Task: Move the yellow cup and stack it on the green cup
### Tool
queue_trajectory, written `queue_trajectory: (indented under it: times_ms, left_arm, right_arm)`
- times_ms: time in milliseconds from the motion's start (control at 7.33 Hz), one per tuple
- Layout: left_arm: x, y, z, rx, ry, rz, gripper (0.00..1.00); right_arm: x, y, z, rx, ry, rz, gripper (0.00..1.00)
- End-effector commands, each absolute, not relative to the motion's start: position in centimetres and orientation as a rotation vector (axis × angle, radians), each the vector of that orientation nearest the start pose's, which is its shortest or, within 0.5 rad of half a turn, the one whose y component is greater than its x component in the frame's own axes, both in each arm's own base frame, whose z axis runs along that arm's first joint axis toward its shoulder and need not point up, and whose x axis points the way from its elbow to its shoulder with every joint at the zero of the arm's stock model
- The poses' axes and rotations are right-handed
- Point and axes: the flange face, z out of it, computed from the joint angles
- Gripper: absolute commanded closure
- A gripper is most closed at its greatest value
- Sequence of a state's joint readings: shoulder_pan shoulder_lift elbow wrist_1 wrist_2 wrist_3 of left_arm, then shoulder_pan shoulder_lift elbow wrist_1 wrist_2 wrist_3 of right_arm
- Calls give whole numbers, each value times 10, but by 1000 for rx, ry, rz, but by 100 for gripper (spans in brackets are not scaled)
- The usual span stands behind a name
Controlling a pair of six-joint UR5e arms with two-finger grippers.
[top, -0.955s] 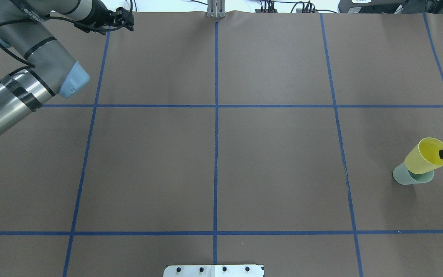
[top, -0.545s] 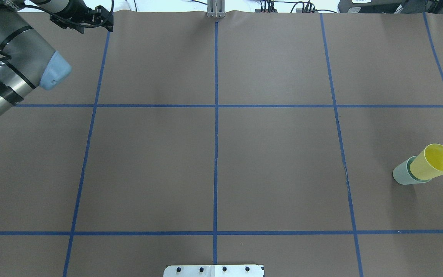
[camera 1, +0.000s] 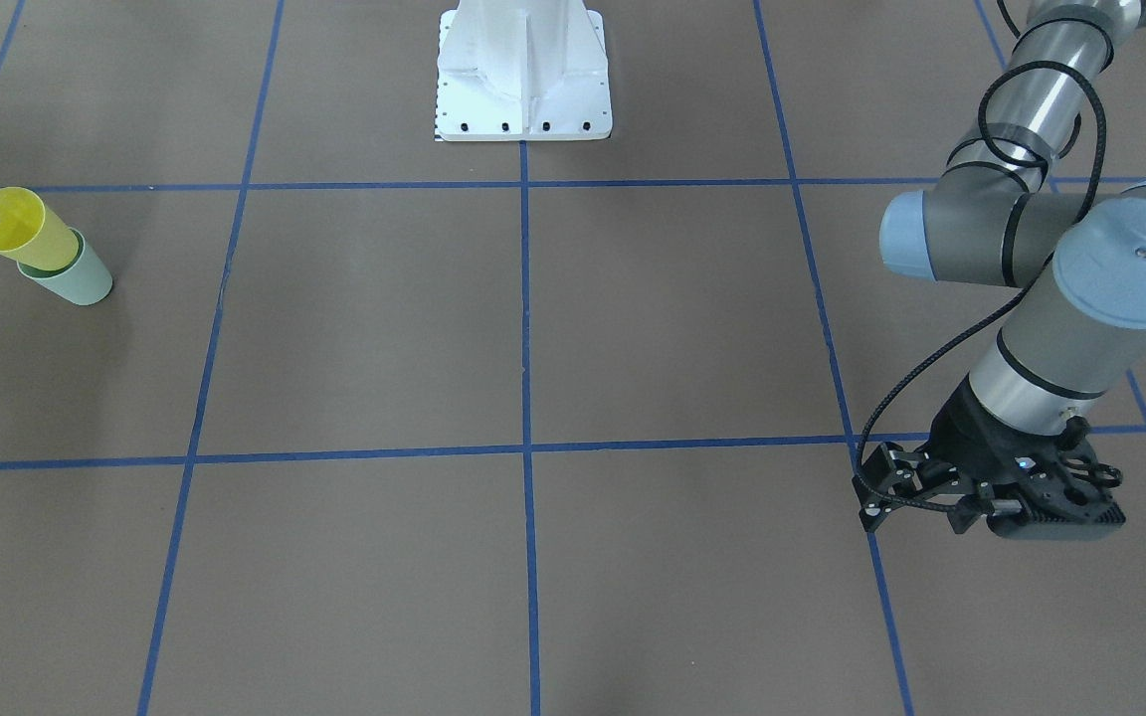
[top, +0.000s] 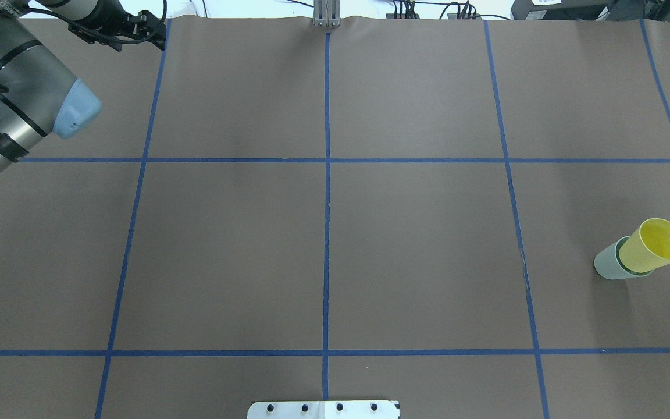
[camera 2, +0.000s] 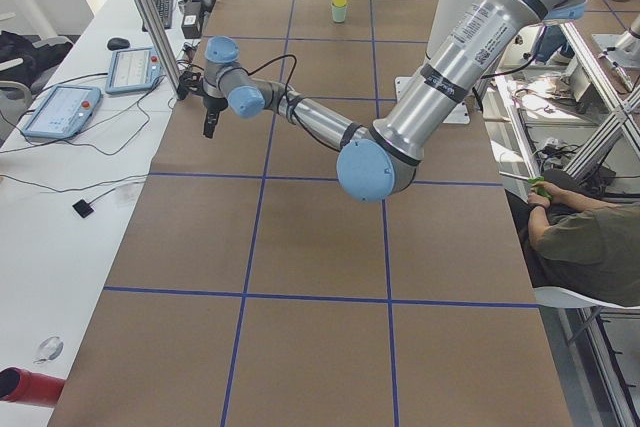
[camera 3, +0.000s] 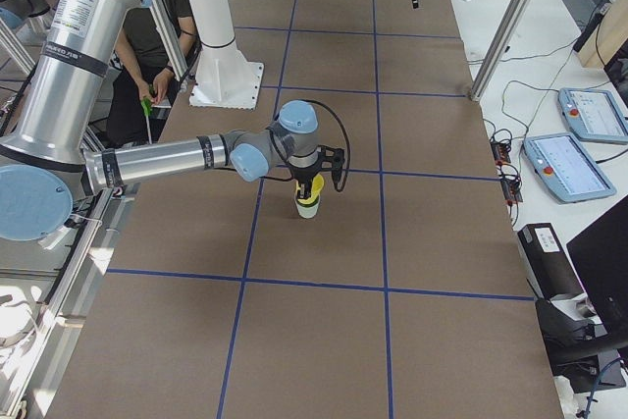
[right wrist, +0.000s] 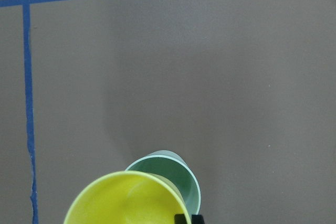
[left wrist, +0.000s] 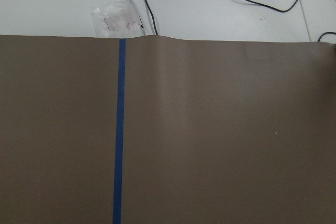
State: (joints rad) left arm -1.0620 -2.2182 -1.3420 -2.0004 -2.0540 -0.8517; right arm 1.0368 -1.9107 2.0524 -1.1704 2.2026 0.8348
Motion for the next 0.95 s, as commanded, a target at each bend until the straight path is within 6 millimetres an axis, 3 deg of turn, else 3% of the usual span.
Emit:
queue_trajectory:
  times_ms: [0,409,545,818]
  left_arm:
    - [277,-693,330,364,873,-119,4]
    - [239,-688,361,303,780,-28,2]
    - [224,-669,376,279,721,68,2]
    - [179,-645,409,209,708,159,2]
  right_arm:
    - [-131,-366,527,12,-810,118,1]
    - [-134,-371,522,23,-822,108,0]
    - [-139,-380,519,35,-827,103,0]
    - [-141,-433,522,65,-838,147,0]
